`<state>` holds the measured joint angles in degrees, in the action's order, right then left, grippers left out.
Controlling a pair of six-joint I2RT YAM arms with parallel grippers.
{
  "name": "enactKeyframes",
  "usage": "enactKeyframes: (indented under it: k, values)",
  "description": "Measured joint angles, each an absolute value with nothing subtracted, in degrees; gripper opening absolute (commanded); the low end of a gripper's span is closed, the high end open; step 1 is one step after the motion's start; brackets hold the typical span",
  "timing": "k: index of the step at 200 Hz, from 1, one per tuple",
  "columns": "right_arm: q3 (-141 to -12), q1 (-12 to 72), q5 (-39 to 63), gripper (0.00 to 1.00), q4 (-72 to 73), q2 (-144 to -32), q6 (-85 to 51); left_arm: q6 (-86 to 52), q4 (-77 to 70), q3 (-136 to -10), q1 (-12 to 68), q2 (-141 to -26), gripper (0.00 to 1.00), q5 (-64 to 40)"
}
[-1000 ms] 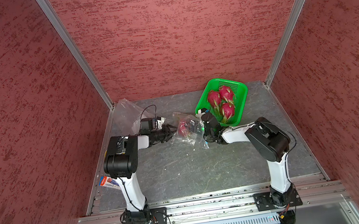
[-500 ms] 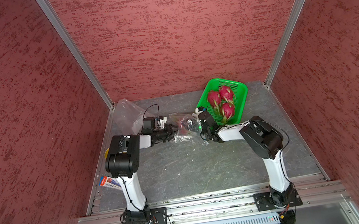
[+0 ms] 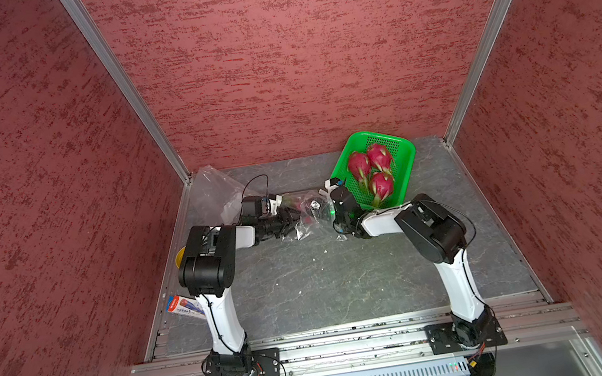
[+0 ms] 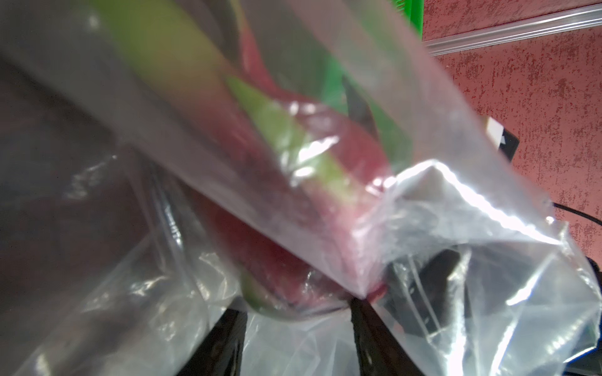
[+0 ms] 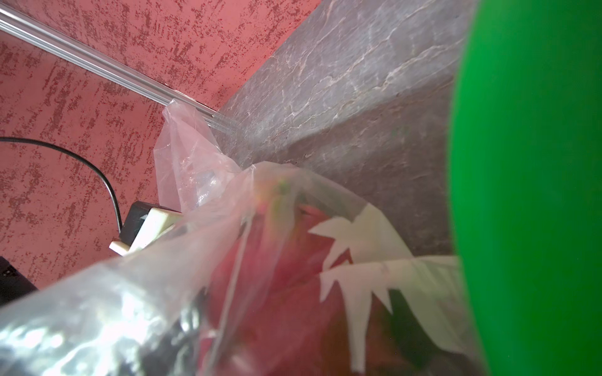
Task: Open the zip-top bag and take out the dragon fruit
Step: Pick up the dragon fruit from the zipper food storage bag.
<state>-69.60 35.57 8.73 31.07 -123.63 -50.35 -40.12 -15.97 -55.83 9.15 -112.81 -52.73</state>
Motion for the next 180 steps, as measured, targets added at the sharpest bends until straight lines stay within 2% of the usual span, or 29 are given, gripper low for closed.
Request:
enactKeyframes:
  k: [29,32,34,35,39,105,148,180]
  values:
    - [-67.05,35.55,9.74,0.72,34.61,-123.26,-51.48,-40.23,-15.0,-55.2,8.25,-111.68,0.6,-53.12]
    - [-66.78,35.55,9.93,0.72,34.85,-123.13,-51.53,-40.25,-14.92,-55.05,8.1,-111.35,0.72,-53.12]
    - [-66.57,35.57,10.13,0.72,34.98,-123.04,-51.64,-40.32,-14.76,-54.96,8.01,-111.15,0.91,-53.1]
    - [-66.5,35.57,10.22,0.72,35.0,-123.0,-51.64,-40.32,-14.72,-54.92,7.99,-111.07,0.96,-53.1]
    - [-66.06,35.57,10.5,0.72,35.27,-122.76,-51.68,-40.21,-14.57,-54.7,7.75,-110.41,1.0,-53.12]
    - [-58.57,33.63,16.84,0.71,35.55,-117.03,-51.88,-40.18,-12.73,-52.47,3.66,-95.9,1.0,-49.89]
    - [-52.03,30.85,19.97,0.71,36.69,-111.68,-51.59,-40.34,-14.02,-49.98,2.83,-95.29,1.0,-49.87]
    - [-48.71,29.98,20.18,0.71,37.71,-109.65,-50.65,-41.12,-15.05,-46.46,4.23,-95.35,0.94,-49.89]
